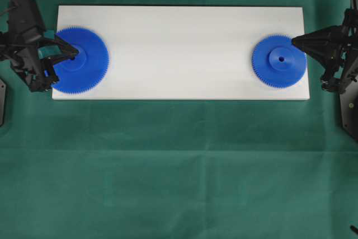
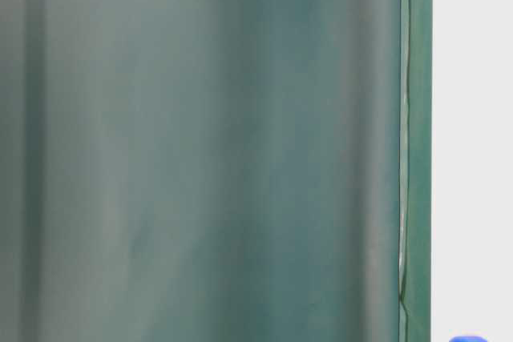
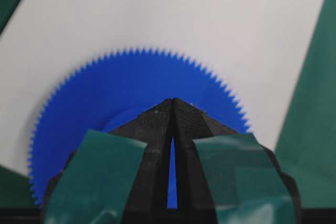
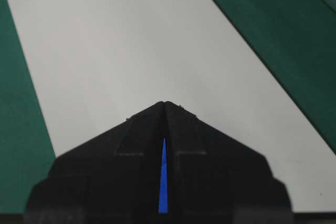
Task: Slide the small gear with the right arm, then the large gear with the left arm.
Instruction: 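Move the left gripper down onto the hub of the large blue gear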
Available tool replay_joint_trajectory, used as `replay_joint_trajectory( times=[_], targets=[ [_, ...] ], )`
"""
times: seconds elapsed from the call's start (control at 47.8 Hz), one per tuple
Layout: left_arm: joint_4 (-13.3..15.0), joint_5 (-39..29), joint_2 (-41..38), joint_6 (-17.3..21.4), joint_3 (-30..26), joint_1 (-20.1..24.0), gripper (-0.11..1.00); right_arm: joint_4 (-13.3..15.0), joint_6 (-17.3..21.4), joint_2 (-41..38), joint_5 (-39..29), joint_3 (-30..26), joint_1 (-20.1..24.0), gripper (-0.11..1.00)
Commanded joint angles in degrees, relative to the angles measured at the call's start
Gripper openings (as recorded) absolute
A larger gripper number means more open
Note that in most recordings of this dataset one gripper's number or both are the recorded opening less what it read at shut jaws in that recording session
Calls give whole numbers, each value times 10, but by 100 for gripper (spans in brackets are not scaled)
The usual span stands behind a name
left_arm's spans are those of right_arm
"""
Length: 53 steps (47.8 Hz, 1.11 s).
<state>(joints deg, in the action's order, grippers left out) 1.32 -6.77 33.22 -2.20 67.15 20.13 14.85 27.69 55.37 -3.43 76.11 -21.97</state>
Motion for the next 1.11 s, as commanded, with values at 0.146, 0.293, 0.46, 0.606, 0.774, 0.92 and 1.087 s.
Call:
replay_joint_trajectory(
  times=[0.146,0.293,0.46,0.606,0.774,0.92,1.087],
  targets=[
    [0,1,-50,-1,-9,19,0,1,-1,-1,5,-5,9,51],
    [0,-1,-76,-1,-11,19,0,1,-1,-1,5,-5,11,51],
    [0,-1,-90,-1,-11,19,0,1,-1,-1,5,-4,11,51],
    [-1,-3,-91,-1,-6,27,0,0,0,-1,5,-4,11,51],
    [-1,-3,-91,0,4,47,0,1,-1,-1,5,-4,13,51],
    [-2,-2,-91,0,6,50,0,1,-1,-1,5,-4,17,51],
    [-2,-3,-92,0,6,50,0,1,-1,-1,5,-4,19,51]
  ],
)
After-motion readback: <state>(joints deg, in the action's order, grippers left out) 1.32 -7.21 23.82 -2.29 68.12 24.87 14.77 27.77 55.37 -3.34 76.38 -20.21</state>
